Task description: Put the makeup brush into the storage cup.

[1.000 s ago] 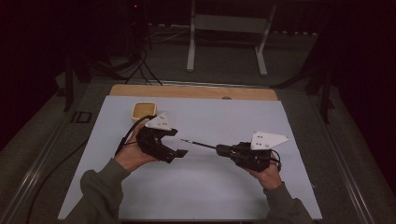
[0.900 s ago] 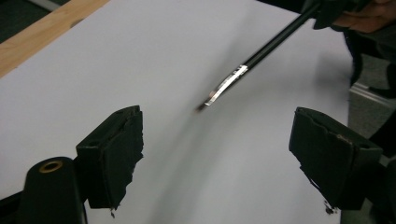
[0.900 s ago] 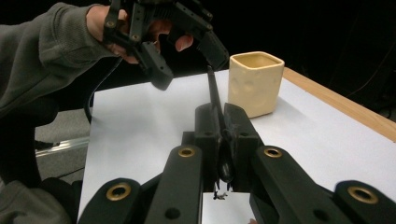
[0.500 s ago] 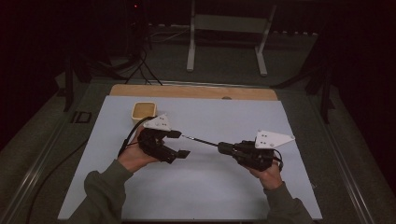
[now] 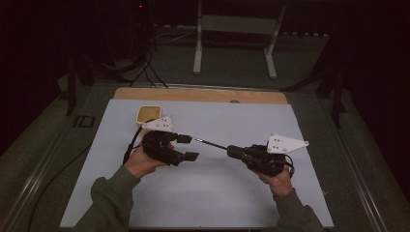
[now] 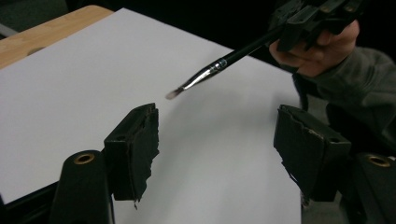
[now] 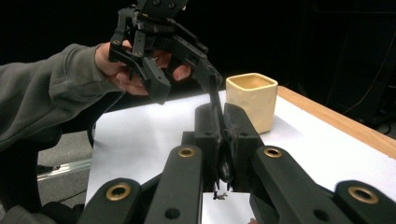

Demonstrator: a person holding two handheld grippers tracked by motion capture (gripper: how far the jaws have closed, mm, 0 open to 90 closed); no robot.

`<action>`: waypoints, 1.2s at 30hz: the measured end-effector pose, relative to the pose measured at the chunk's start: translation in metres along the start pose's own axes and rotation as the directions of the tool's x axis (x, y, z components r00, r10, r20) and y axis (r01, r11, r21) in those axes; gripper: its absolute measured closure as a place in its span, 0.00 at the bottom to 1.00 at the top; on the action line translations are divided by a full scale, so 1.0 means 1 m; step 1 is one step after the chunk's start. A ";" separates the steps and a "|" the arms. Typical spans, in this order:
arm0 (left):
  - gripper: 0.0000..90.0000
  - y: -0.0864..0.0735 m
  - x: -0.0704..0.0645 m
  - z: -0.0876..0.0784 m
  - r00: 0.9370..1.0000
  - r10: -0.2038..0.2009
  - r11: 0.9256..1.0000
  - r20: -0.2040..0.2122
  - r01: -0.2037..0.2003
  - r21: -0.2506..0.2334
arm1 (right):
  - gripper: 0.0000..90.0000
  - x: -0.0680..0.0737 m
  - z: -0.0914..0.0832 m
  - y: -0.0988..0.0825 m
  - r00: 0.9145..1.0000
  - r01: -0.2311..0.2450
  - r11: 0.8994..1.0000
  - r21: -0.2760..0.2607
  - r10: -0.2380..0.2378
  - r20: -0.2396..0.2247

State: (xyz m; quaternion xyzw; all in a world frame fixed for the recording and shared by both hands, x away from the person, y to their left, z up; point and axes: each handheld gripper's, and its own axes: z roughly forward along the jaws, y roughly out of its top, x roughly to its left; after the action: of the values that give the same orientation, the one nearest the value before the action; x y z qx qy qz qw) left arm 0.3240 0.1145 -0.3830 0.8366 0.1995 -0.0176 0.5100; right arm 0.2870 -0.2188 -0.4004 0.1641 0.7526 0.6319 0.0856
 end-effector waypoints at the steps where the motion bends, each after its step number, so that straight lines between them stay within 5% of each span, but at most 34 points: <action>1: 0.36 -0.001 0.000 0.001 1.000 -0.006 1.000 0.007 0.006 -0.006 | 0.94 0.000 0.000 0.000 1.000 -0.002 1.000 -0.004 0.002 0.002; 20: 0.43 -0.003 0.000 0.019 0.992 -0.102 0.986 0.078 0.111 -0.123 | 0.94 0.001 -0.004 0.001 0.999 -0.003 0.999 -0.039 0.004 0.040; 36: 0.51 0.001 0.000 0.028 0.982 -0.135 0.976 0.130 0.155 -0.153 | 0.94 0.001 -0.003 0.001 0.999 0.001 0.999 -0.040 0.001 0.048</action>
State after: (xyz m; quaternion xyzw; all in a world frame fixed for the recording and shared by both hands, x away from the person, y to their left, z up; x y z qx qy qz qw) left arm 0.3287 0.0903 -0.3952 0.7730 0.2302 -0.0882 0.5845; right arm 0.2851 -0.2210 -0.3993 0.1773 0.7377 0.6426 0.1069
